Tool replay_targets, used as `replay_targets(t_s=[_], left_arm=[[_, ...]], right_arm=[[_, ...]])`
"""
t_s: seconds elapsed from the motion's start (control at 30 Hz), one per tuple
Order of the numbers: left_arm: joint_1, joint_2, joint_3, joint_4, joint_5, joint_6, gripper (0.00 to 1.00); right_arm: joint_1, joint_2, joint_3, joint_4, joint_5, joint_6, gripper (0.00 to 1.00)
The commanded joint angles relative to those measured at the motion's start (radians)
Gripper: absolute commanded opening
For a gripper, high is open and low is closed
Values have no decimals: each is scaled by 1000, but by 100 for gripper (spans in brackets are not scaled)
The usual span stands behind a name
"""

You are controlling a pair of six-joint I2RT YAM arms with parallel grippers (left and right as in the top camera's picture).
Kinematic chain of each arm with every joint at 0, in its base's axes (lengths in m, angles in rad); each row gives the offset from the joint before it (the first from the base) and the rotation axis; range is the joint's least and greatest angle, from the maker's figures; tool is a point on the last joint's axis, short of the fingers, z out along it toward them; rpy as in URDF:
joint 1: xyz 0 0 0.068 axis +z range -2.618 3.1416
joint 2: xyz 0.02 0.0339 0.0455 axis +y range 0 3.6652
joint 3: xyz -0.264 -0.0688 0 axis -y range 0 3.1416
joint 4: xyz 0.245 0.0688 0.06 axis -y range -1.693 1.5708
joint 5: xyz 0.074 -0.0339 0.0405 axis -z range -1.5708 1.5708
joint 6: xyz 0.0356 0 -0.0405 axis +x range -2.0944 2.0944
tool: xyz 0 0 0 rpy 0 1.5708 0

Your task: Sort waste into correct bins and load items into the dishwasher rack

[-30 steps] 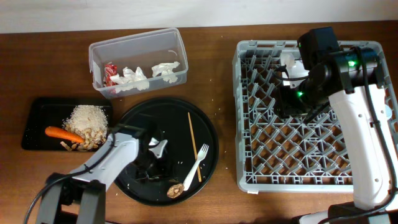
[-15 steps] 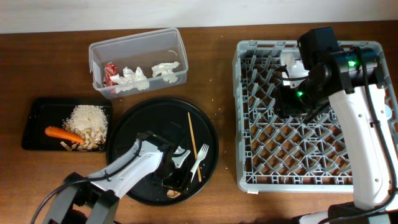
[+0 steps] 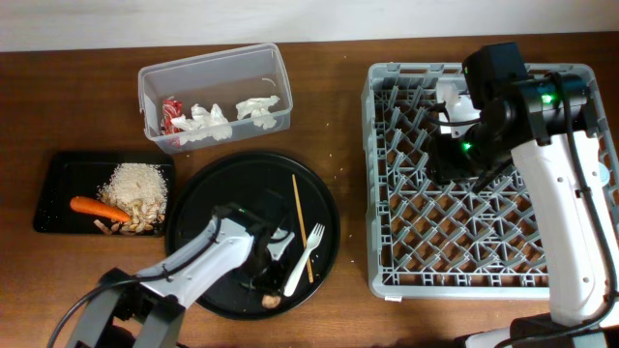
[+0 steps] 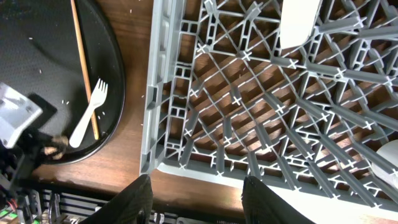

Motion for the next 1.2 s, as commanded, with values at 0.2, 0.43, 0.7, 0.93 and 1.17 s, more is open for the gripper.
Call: replay_targets(t_s=[0.2, 0.43, 0.7, 0.93, 1.17], left_arm=[[312, 9, 233, -56, -150, -5, 5], [743, 9, 372, 48, -242, -15, 5], [1007, 62, 372, 321, -292, -69, 15], [1048, 126, 372, 332, -304, -70, 60], [970, 9, 410, 262, -147, -70, 62]], right_arm=[[5, 1, -2, -12, -6, -3, 51], [5, 1, -2, -12, -6, -3, 51], [5, 1, -2, -13, -6, -3, 51], [5, 1, -2, -17, -6, -3, 51], [5, 1, -2, -17, -6, -3, 51]])
